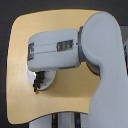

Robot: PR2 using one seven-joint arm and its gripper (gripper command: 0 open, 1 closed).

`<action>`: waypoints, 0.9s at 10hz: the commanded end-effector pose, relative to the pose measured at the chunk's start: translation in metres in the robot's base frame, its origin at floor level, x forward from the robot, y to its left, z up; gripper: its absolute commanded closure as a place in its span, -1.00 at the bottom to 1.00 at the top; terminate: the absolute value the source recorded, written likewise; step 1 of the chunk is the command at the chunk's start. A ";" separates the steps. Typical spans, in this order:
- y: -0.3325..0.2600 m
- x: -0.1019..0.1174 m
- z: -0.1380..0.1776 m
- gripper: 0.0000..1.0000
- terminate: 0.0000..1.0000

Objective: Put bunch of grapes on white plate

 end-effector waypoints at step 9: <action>-0.003 0.006 0.001 -1.00 -1.00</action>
